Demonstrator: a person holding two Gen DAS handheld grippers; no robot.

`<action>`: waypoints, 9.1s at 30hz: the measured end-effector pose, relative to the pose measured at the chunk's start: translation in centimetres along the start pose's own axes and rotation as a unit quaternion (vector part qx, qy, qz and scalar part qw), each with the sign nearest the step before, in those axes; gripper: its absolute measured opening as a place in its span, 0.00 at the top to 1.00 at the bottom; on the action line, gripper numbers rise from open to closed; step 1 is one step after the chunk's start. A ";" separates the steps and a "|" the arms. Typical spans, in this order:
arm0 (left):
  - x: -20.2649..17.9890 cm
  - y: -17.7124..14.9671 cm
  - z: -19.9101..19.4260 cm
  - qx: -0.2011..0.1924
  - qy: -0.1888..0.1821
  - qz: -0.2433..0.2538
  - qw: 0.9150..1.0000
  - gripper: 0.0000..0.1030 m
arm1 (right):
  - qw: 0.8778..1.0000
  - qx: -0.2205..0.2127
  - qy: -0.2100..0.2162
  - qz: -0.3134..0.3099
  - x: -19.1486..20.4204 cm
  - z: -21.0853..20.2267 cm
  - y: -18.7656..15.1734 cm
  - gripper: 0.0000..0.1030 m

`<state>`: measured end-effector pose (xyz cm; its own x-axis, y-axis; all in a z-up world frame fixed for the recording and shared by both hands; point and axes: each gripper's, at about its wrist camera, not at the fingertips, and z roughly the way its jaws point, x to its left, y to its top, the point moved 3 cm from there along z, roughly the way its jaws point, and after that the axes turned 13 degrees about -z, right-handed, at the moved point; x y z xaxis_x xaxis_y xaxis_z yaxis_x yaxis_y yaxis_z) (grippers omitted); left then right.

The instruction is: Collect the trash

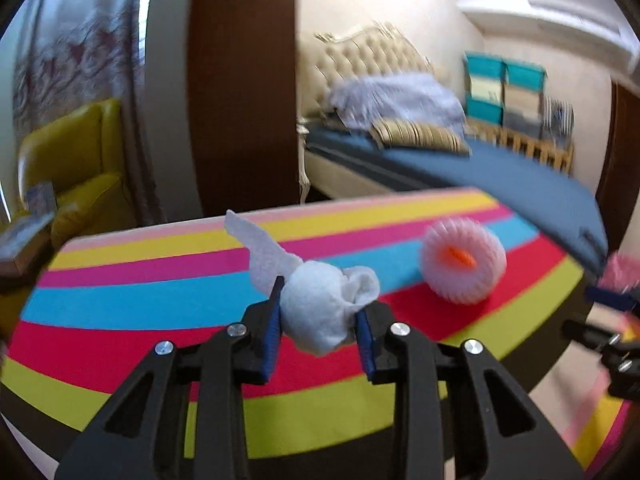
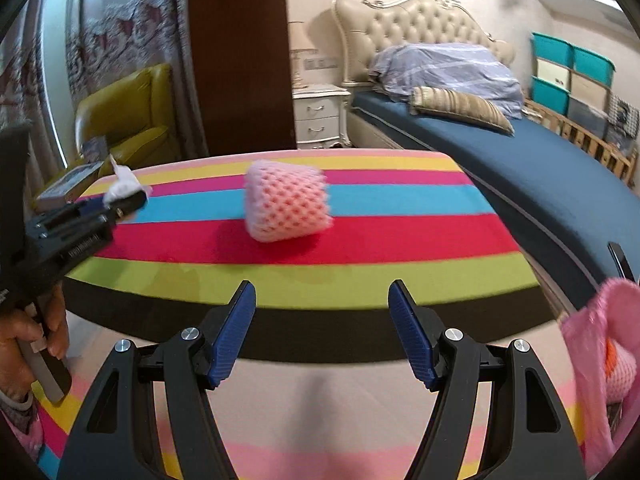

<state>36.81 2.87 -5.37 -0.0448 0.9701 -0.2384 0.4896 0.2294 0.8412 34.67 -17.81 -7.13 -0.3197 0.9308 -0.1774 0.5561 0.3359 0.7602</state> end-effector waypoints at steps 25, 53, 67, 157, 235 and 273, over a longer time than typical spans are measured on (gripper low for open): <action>1.8 0.6 0.8 0.016 -0.004 -0.054 0.998 0.67 | 0.997 0.050 -0.048 0.020 1.9 8.3 4.0 0.67; -4.1 -1.9 -1.0 0.026 -0.094 0.027 0.995 0.67 | 0.998 0.002 -0.046 0.052 -1.2 -1.9 -1.3 0.82; -10.6 -5.6 -3.0 0.052 -0.148 0.094 0.983 0.67 | 0.993 -0.022 -0.059 0.099 -5.5 -7.9 -6.1 0.82; -44.7 -14.2 -2.2 0.114 -0.318 0.198 0.920 0.09 | 0.966 -0.011 -0.223 0.129 -27.3 -20.7 -19.8 0.42; -33.3 -17.6 -20.9 0.052 -0.239 0.162 0.956 0.05 | 0.981 -0.019 -0.174 0.089 -15.6 -31.6 -21.0 0.18; -33.2 -18.5 -20.3 0.065 -0.239 0.164 0.955 0.05 | 0.980 -0.019 -0.175 0.090 -15.6 -31.5 -21.0 0.18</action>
<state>11.54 -32.00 -3.11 0.5173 0.8338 -0.1929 0.5149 -0.1232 0.8483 3.79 -43.91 -0.65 0.0674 0.9692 -0.2367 0.5478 0.1623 0.8207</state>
